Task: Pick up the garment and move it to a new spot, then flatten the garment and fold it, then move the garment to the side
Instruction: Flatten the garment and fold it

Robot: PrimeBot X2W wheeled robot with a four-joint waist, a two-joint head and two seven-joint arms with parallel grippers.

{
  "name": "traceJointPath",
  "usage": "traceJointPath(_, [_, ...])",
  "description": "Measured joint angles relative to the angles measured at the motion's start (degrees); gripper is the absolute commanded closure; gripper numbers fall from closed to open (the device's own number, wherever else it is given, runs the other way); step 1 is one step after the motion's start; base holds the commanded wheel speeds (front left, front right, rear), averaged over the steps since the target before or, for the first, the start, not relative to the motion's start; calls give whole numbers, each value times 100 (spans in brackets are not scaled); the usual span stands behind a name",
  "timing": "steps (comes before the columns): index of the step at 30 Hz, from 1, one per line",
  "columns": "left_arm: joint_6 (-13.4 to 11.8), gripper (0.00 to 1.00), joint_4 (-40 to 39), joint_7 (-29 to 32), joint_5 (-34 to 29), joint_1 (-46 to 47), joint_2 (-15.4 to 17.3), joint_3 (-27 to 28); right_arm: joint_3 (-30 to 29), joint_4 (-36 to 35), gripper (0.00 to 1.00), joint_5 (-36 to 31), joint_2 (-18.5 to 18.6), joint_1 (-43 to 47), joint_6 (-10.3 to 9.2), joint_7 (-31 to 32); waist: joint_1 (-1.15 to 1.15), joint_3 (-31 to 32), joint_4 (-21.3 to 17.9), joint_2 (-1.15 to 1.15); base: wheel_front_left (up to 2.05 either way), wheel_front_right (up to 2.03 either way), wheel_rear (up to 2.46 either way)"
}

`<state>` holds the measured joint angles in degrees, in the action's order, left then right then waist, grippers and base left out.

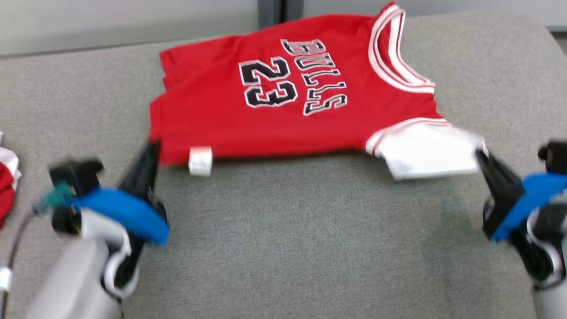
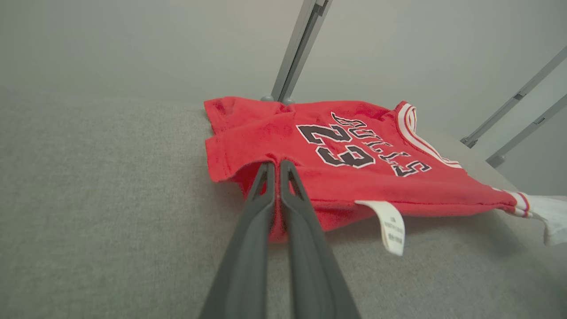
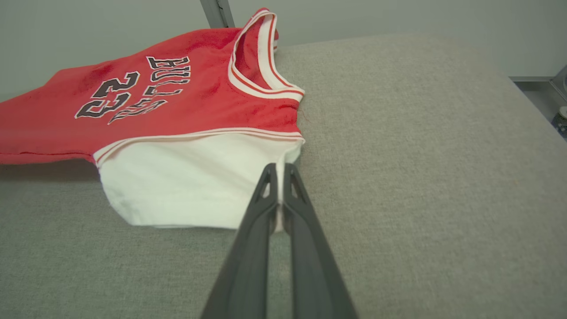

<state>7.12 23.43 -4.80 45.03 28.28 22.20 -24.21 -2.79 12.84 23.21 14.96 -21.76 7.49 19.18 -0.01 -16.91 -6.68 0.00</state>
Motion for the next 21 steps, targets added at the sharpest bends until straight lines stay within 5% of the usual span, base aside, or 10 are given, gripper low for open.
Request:
traceJointPath(4, [-75,100,-287,216,143,-953,23,-186,-609,-871,100,-269,-348,1039,0,726,0,304,55,0,0,0,0])
traceJointPath(11, [-589,100,-1081,508,93,-1992,258,-359,-1110,-2236,100,-564,-959,2164,0,1814,0,684,193,-1,0,0,0])
traceJointPath(21, [-1022,100,-1885,1127,121,-2791,602,-586,-1393,-2763,100,-631,-1198,3079,0,2671,0,855,313,-1,0,0,0])
